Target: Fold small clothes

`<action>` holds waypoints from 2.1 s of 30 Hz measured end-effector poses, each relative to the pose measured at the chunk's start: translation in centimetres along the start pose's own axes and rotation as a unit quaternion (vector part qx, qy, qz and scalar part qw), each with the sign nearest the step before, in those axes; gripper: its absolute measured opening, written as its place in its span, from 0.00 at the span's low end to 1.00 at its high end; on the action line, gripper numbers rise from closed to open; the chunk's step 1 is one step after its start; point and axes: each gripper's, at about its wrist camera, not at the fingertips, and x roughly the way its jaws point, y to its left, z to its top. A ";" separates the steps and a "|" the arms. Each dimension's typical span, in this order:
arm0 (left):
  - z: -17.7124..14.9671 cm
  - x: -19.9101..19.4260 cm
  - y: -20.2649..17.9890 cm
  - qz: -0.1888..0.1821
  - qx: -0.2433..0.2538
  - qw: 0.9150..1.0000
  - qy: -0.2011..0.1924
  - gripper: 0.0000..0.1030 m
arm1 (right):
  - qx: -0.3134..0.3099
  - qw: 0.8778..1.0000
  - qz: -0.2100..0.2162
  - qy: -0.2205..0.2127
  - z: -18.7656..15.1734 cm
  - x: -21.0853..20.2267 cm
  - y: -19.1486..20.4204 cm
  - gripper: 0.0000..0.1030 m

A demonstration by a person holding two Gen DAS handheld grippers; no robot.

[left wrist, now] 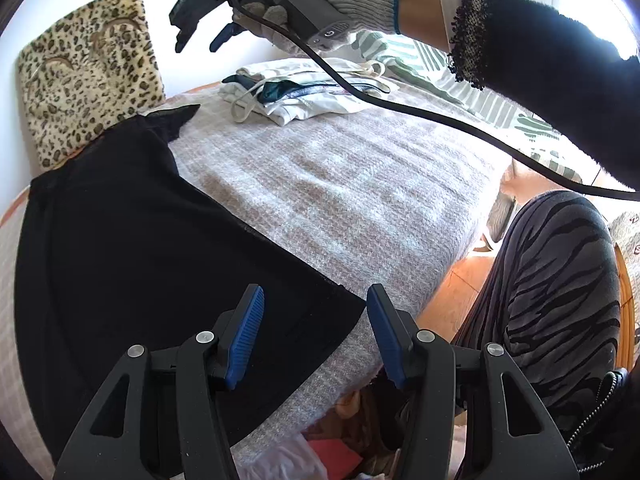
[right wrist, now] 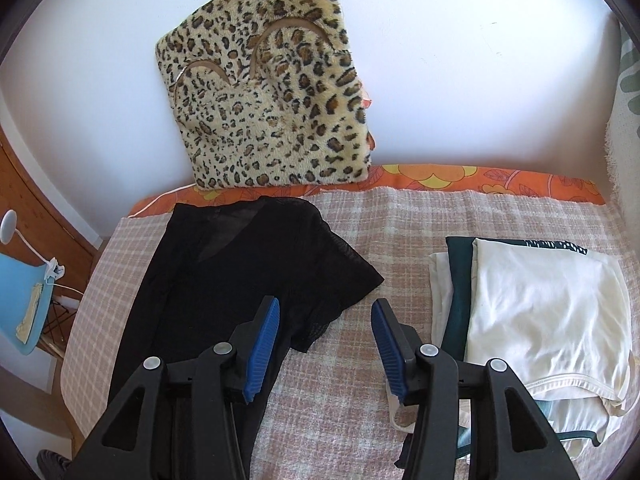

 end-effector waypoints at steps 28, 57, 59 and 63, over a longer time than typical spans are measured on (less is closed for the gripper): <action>0.7 1.5 3.5 0.011 -0.112 0.993 -0.019 0.07 | 0.020 0.997 -0.032 0.066 2.3 15.8 -3.2 0.52; -3.3 -2.9 8.4 0.016 -0.198 0.977 -0.082 0.06 | -0.015 0.999 -0.001 0.036 8.4 13.0 7.8 0.00; -4.0 -3.2 9.0 0.020 -0.207 0.975 -0.084 0.06 | -0.031 0.999 -0.001 0.037 8.9 13.5 9.8 0.00; -5.5 -3.6 10.3 0.028 -0.229 0.969 -0.085 0.06 | -0.061 0.997 0.000 0.044 9.6 15.1 14.1 0.00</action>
